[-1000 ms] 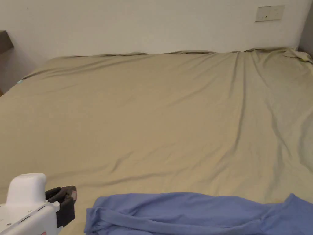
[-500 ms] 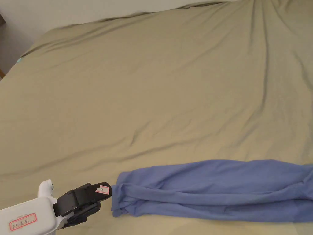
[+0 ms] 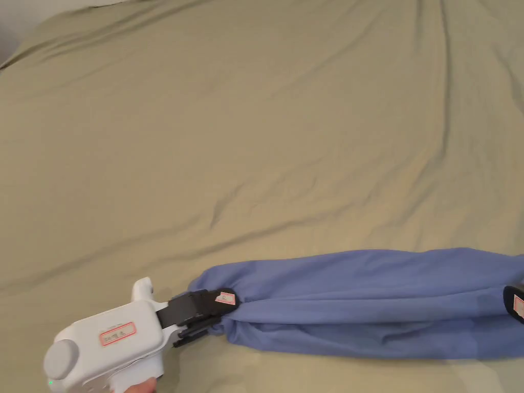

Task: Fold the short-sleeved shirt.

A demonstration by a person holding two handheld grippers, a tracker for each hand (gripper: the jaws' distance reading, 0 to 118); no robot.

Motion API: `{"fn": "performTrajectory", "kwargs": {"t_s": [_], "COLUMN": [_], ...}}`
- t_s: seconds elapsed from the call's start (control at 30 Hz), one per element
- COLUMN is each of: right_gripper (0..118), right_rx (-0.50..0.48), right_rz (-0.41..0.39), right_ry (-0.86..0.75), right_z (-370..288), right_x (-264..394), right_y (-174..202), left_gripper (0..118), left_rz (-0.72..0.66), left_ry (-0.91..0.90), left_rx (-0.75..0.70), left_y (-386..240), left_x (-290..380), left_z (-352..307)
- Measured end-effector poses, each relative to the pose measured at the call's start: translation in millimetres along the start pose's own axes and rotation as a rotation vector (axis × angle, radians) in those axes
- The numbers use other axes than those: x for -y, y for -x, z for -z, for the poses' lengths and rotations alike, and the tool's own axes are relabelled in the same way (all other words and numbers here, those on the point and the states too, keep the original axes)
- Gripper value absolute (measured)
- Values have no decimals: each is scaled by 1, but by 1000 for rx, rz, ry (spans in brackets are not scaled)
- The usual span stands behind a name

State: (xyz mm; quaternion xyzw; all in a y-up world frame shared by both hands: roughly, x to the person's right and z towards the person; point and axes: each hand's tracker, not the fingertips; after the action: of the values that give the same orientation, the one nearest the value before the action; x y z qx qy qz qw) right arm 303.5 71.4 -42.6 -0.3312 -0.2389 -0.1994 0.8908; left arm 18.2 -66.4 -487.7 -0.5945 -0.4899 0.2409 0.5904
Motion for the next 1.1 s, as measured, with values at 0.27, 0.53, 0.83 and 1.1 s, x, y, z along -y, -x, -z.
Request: {"fn": "performTrajectory", "kwargs": {"t_s": [0.27, 0.53, 0.83, 1.1], "right_gripper": [2, 2, 2, 2], "right_rx": [19, 7, 7, 38], "right_rz": [-19, -9, 32, 108], "right_ry": [-53, -87, -111, -103], "right_z": [-12, -19, -32, -42], "right_x": [-11, -11, -4, 15], "right_y": [-5, -10, -35, -68], "left_gripper": [16, 16, 16, 92], "left_rz": [102, 492, 776, 366], "left_ry": [-126, -188, 99, 200], "left_rx": [-186, -952, -747, -321], "left_y": [-18, -122, -192, -161], "left_x": [2, 21, 82, 79], "left_z": [-95, -104, 69, 79]}}
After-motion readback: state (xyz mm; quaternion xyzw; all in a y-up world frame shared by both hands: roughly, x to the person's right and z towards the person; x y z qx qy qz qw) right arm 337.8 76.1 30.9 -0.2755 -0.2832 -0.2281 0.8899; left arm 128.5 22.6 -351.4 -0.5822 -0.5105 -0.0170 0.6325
